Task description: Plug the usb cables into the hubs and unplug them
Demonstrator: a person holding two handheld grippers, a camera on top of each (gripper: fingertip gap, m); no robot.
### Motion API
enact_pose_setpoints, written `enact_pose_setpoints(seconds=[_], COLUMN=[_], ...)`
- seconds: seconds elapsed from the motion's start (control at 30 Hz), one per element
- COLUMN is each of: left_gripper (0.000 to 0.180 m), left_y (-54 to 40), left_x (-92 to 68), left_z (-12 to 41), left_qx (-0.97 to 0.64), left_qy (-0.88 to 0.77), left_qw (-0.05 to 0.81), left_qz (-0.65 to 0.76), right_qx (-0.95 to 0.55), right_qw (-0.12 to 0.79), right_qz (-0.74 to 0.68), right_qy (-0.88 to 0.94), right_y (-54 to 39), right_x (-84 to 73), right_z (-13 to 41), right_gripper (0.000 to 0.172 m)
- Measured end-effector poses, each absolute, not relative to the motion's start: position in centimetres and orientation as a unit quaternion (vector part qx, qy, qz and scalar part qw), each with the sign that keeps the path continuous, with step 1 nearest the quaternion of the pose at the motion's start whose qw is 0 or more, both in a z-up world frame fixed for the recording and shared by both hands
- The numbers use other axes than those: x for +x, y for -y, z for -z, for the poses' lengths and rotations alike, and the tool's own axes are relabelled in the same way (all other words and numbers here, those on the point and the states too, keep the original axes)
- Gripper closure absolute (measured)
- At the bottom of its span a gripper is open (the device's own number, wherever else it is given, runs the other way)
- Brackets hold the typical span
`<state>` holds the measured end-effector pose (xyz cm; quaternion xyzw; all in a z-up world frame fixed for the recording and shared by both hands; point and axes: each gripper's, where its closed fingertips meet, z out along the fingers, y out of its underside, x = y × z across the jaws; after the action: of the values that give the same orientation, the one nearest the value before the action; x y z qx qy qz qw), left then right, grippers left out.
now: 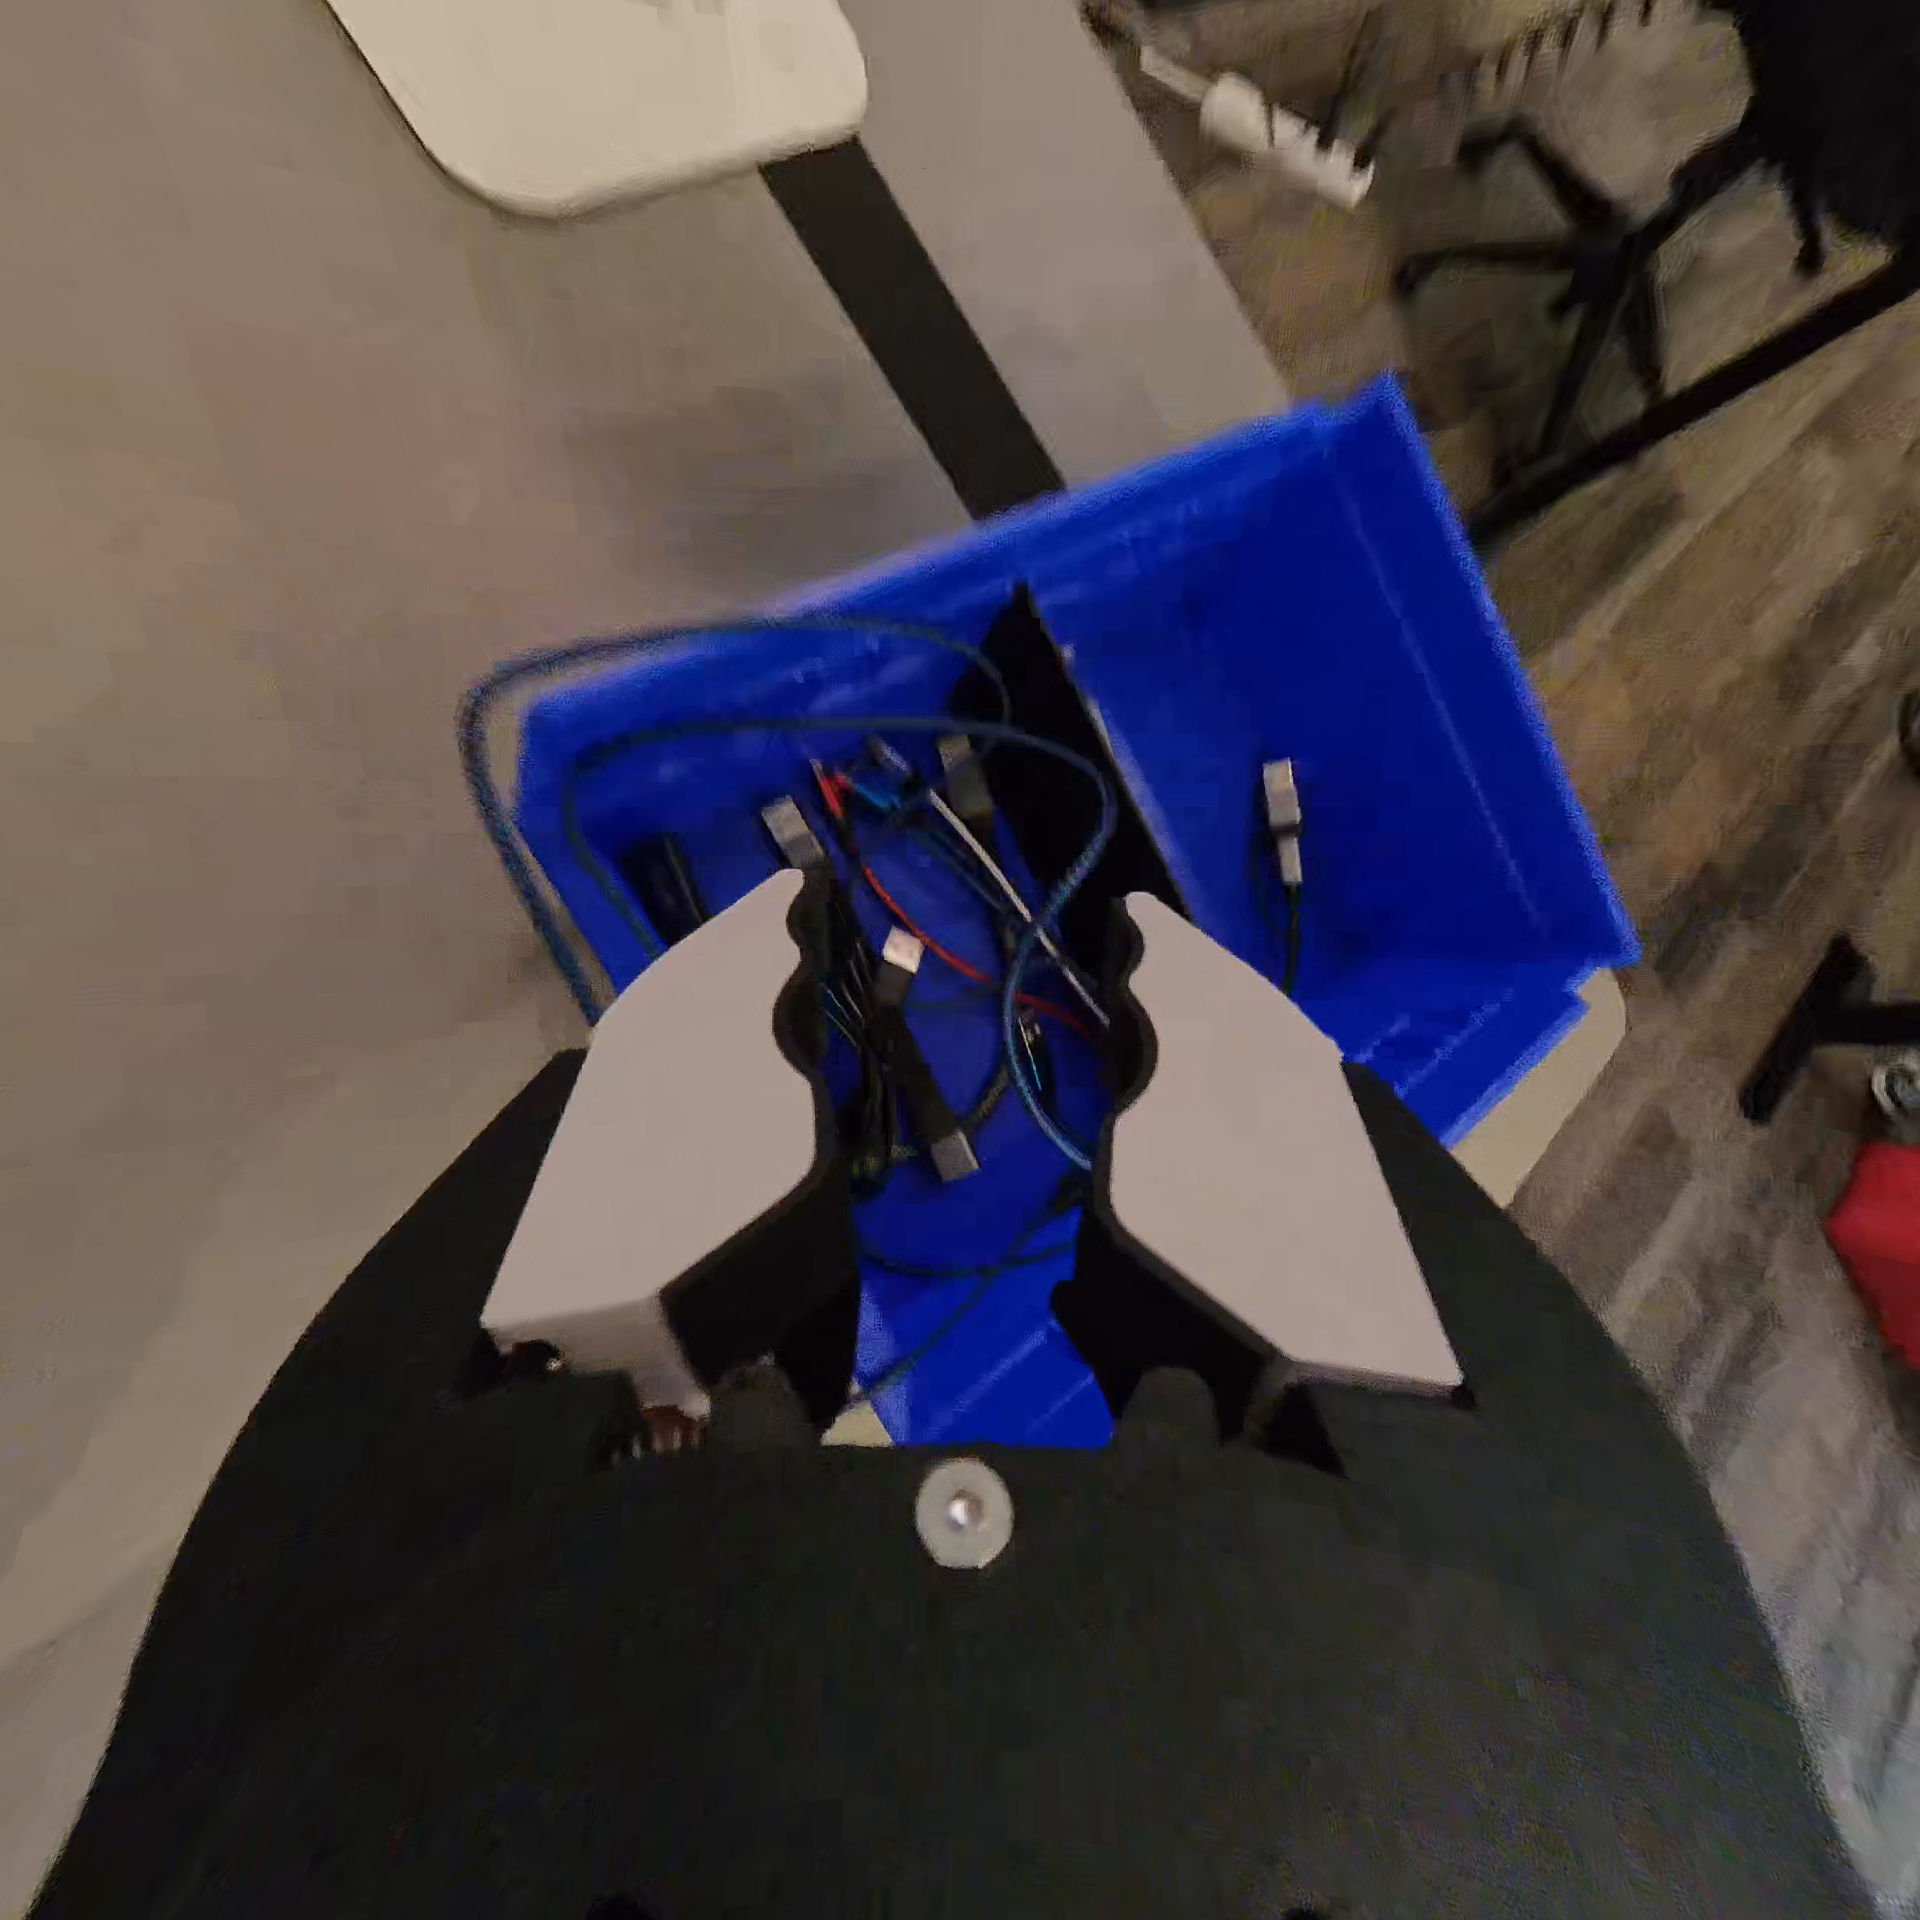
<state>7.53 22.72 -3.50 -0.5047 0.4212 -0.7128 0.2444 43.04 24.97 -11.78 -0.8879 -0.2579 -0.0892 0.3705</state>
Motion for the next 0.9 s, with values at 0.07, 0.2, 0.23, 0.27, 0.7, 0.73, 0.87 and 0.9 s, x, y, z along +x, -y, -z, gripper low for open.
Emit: enact_pose_setpoints(seconds=[0.07, 0.2, 0.23, 0.27, 0.7, 0.73, 0.87, 0.9], left_gripper=[0.12, 0.12, 0.12, 0.12, 0.12, 0.121, 0.108, 0.108], left_y=[-22.5, -21.4, -21.2, -21.0, -18.5, -18.6, -21.3, -22.3], left_x=[7.9, 8.8, 8.9, 9.0, 9.3, 9.2, 8.0, 7.5], left_z=[4.0, 5.3, 5.6, 5.8, 6.1, 5.7, 3.8, 3.1], left_qx=[-0.505, -0.51, -0.512, -0.512, -0.483, -0.483, -0.49, -0.489], left_qy=[-0.432, -0.464, -0.47, -0.477, -0.525, -0.517, -0.475, -0.46], left_qw=[0.246, 0.253, 0.258, 0.262, 0.269, 0.268, 0.313, 0.33], left_qz=[0.706, 0.679, 0.671, 0.664, 0.647, 0.655, 0.66, 0.664], right_qx=[-0.848, -0.744, -0.722, -0.709, -0.614, -0.612, -0.606, -0.608], right_qw=[0.449, 0.545, 0.548, 0.544, 0.499, 0.506, 0.555, 0.57], right_qz=[0.011, -0.171, -0.217, -0.257, -0.498, -0.492, -0.451, -0.433], right_qy=[0.279, 0.347, 0.362, 0.369, 0.357, 0.357, 0.348, 0.344], right_y=[-24.8, -23.0, -22.5, -22.1, -21.6, -21.4, -21.2, -21.3], right_x=[36.9, 21.9, 18.5, 15.5, 4.8, 5.0, 8.2, 9.5], right_z=[7.9, 1.7, 1.1, 0.9, 0.9, 0.5, -2.7, -3.9], right_gripper=[0.121, 0.112, 0.106, 0.102, 0.119, 0.119, 0.119, 0.119])
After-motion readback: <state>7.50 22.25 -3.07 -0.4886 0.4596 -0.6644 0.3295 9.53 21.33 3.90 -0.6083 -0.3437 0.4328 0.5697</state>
